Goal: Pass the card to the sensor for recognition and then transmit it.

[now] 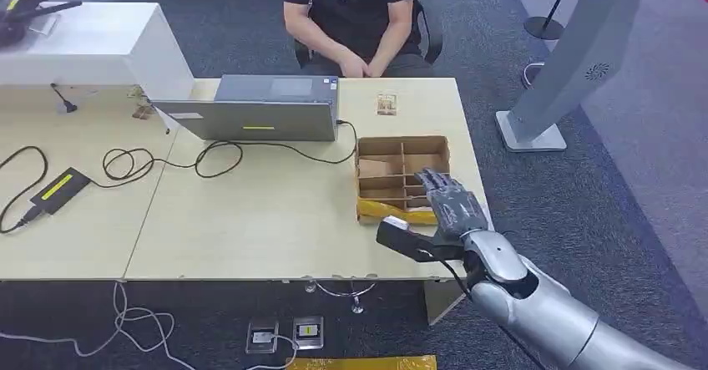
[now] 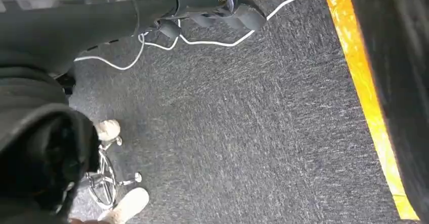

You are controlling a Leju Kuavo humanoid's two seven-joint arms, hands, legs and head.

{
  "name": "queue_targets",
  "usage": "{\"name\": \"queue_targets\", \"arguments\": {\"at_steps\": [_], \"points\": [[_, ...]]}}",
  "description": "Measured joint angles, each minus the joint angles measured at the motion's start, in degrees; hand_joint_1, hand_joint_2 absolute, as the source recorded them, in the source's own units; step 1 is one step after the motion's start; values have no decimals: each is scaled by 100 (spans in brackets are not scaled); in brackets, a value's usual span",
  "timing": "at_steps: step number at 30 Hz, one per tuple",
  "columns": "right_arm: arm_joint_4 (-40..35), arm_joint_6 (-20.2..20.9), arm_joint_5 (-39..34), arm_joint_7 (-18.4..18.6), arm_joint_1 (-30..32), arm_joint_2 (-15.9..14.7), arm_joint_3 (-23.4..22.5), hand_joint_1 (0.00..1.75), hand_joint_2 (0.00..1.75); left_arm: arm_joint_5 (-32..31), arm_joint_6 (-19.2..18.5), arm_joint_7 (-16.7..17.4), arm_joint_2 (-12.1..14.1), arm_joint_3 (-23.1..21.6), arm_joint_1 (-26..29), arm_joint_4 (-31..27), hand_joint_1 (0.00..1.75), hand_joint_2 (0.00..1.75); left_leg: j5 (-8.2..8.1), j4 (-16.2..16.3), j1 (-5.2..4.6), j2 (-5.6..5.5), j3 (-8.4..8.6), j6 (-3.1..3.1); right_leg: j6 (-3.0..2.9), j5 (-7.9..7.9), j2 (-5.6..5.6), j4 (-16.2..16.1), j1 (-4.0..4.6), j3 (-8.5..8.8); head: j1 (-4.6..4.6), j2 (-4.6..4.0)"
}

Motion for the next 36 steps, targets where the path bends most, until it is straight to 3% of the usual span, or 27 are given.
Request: {"name": "queue_targets", "arguments": {"at_steps": [31,36], "points": [[474,-284,35,-15,-18,188,-105,0,175,-363,-151,-190,-37,-2,-164,0,0,0,0,0,0,0,0,0,0,0,1,0,0,0,0,0],[529,-288,103,37,-18,212,-149,0,175,-41,-269,-199,-44,13,-168,0,0,0,0,0,0,0,0,0,0,0,0,0,0,0,0,-2]]}}
